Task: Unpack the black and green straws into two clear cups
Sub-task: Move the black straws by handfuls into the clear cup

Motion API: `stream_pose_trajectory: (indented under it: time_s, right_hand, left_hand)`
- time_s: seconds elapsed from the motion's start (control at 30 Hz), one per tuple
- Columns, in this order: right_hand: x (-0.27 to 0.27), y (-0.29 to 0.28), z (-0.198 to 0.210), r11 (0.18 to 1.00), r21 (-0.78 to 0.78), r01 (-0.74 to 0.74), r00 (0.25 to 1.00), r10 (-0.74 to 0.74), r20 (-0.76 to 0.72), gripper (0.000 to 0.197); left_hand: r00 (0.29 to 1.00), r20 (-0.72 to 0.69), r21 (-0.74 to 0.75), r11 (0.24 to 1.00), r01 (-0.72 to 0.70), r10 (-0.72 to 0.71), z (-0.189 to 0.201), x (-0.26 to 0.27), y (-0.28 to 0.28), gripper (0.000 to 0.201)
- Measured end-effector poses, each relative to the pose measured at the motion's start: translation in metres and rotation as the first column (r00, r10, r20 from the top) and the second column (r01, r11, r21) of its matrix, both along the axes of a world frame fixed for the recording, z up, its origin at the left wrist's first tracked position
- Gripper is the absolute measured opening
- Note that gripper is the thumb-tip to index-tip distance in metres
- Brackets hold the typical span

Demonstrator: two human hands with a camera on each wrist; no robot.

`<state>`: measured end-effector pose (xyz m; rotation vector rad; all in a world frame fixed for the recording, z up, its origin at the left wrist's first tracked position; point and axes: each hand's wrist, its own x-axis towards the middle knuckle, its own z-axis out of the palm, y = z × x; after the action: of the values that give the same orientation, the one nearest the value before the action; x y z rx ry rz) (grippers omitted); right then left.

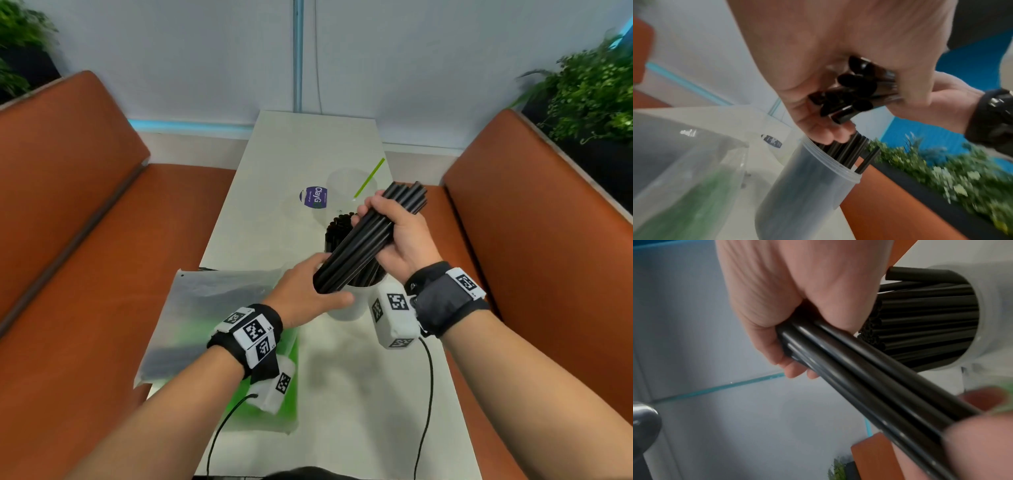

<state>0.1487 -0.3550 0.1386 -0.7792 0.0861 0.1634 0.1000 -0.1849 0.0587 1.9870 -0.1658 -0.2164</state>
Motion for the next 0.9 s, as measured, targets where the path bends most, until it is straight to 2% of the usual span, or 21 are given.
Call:
stream_pose_trajectory:
  time_s: [0.07, 0.13, 0.17, 0.23, 0.4, 0.47, 0.53, 0.7, 0.9]
  right_hand:
    - [0.003, -0.003, 0.007, 0.997, 0.056, 0.060, 0.998, -0.061, 0.008, 0.010]
    - [0.004, -0.002, 0.010, 0.989, 0.107, 0.105, 0.994, -0.106, -0.001, 0.013]
    - [0.003, -0.001, 0.009, 0.988, 0.105, 0.112, 0.994, -0.113, 0.004, 0.013]
    - [0.000, 0.004, 0.007, 0.991, 0.078, 0.105, 0.994, -0.107, 0.025, 0.012]
    - [0.004, -0.010, 0.012, 0.986, -0.071, 0.152, 0.985, -0.145, 0.094, 0.011]
    - [0.010, -0.019, 0.014, 0.973, -0.126, 0.195, 0.975, -0.178, 0.129, 0.014]
    - [0.014, -0.025, 0.012, 0.951, -0.188, 0.244, 0.963, -0.215, 0.165, 0.018]
    - [0.024, -0.036, 0.002, 0.901, -0.280, 0.331, 0.939, -0.286, 0.192, 0.021]
    - [0.035, -0.040, -0.013, 0.822, -0.389, 0.417, 0.908, -0.358, 0.217, 0.019]
  left_hand:
    - [0.985, -0.066, -0.241, 0.956, -0.169, 0.158, 0.007, 0.003, 0.001, 0.054]
    - [0.941, -0.222, -0.446, 0.832, -0.330, 0.254, 0.011, 0.008, 0.001, 0.053]
    - [0.926, -0.272, -0.490, 0.790, -0.368, 0.263, 0.013, 0.009, -0.001, 0.054]
    - [0.933, -0.263, -0.474, 0.810, -0.346, 0.245, 0.014, 0.009, -0.008, 0.051]
    - [0.942, -0.255, -0.322, 0.900, -0.295, 0.217, 0.001, 0.005, -0.007, 0.042]
    - [0.960, -0.198, -0.147, 0.963, -0.227, 0.197, -0.009, 0.004, -0.004, 0.029]
    - [0.984, -0.126, 0.063, 0.991, -0.121, 0.129, -0.020, 0.002, -0.005, 0.046]
    - [0.991, -0.094, 0.322, 0.939, 0.123, -0.098, -0.024, 0.004, -0.020, 0.067]
    - [0.966, -0.186, 0.547, 0.798, 0.252, -0.177, -0.024, 0.004, -0.029, 0.078]
